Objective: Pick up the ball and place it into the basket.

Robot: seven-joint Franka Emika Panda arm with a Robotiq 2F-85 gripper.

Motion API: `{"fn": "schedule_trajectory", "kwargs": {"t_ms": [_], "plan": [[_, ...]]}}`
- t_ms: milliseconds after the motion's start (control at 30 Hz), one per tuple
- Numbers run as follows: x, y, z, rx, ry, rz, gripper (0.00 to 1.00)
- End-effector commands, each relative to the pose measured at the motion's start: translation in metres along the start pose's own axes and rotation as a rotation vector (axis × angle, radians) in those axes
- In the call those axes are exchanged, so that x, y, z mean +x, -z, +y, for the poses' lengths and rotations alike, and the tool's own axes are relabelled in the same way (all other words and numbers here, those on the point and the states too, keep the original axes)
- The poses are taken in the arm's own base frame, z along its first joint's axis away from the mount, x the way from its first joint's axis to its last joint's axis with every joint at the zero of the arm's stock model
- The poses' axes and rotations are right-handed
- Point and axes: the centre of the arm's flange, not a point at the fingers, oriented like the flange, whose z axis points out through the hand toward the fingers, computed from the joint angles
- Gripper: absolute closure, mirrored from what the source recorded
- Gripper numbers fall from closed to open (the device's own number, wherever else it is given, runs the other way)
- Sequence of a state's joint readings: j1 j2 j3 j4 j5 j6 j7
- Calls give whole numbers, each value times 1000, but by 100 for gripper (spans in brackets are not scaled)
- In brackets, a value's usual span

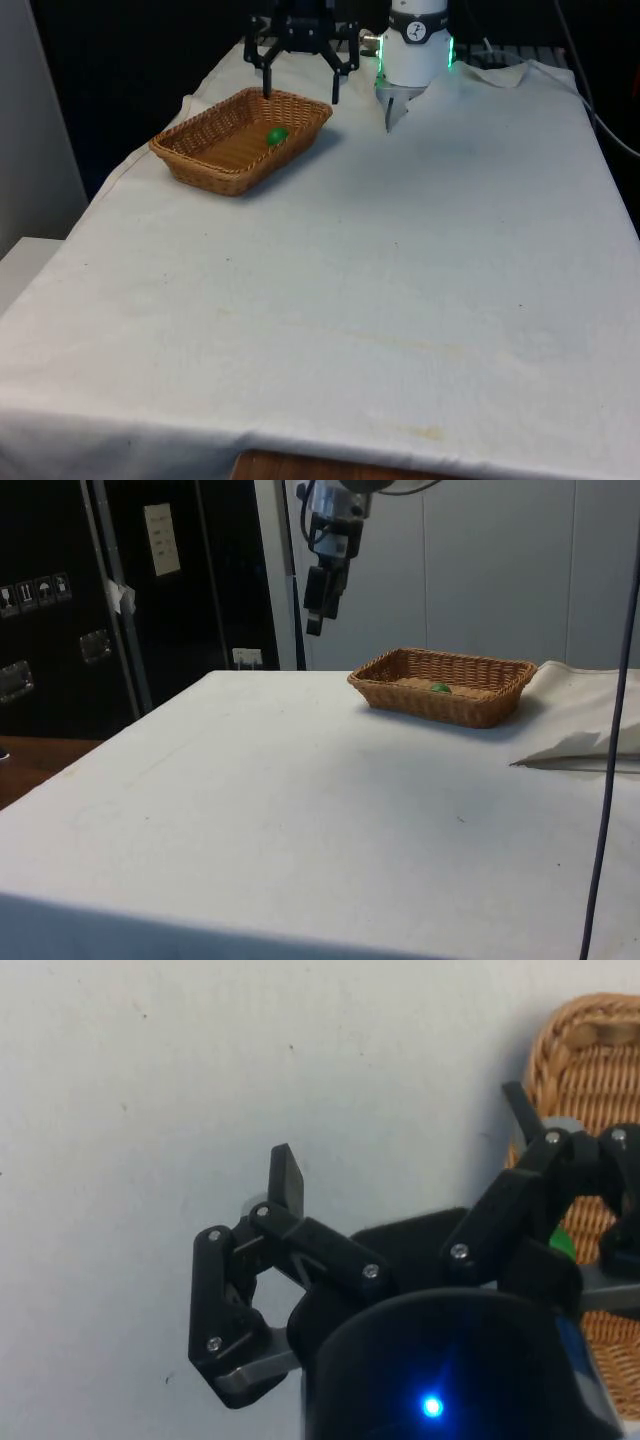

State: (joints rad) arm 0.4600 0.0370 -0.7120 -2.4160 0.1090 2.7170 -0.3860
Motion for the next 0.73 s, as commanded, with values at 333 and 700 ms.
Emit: {"fn": "schedule_trajectory", "kwargs": {"t_ms": [333,700], "plan": [[25,7,-19,-19,29,15,0],[29,12,-26,-16,44,23,0]]}}
